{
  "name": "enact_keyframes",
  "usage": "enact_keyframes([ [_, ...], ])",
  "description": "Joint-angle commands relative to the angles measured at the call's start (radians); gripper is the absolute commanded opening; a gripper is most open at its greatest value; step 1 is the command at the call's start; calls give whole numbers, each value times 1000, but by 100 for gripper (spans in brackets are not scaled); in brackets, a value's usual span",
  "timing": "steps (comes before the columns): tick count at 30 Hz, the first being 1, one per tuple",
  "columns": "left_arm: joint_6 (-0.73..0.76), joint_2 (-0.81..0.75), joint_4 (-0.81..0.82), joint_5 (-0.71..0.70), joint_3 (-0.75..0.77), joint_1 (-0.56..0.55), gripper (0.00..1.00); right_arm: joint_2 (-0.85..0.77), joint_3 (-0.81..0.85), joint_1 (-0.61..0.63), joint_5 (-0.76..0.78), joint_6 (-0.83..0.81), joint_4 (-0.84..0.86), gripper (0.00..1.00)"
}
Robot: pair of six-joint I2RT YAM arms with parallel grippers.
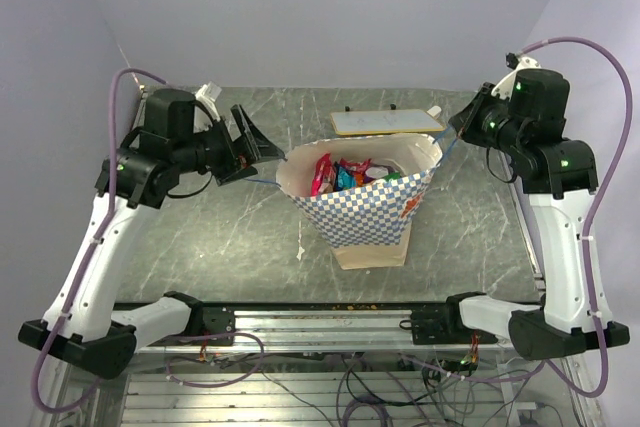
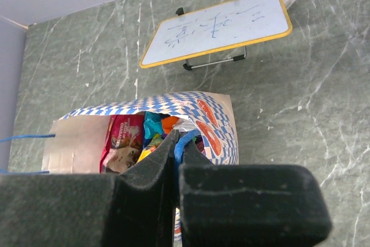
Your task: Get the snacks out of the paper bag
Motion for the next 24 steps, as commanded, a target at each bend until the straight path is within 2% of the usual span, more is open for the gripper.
enact_keyframes([
  [1,80,1,-116,-52,107,-2,98,-5,111,-8,42,-52,107,0],
  [4,105,42,-170,-73,154,-2,100,-9,105,-9,50,-80,116,0],
  [8,78,70,-162,-109,146,-1,100,-22,91,-8,90,-144,131,0],
  [11,8,90,-96,-72,116,-3,99,-12,128,-9,128,-182,93,0],
  [14,-44,112,-20,-47,93,-6,99,-39,94,-6,123,-208,114,0],
  [18,-24,163,-108,-114,173,-6,99,-38,114,12,113,-220,120,0],
  [24,63,169,-242,-244,191,-2,99,-34,119,51,141,-252,123,0],
])
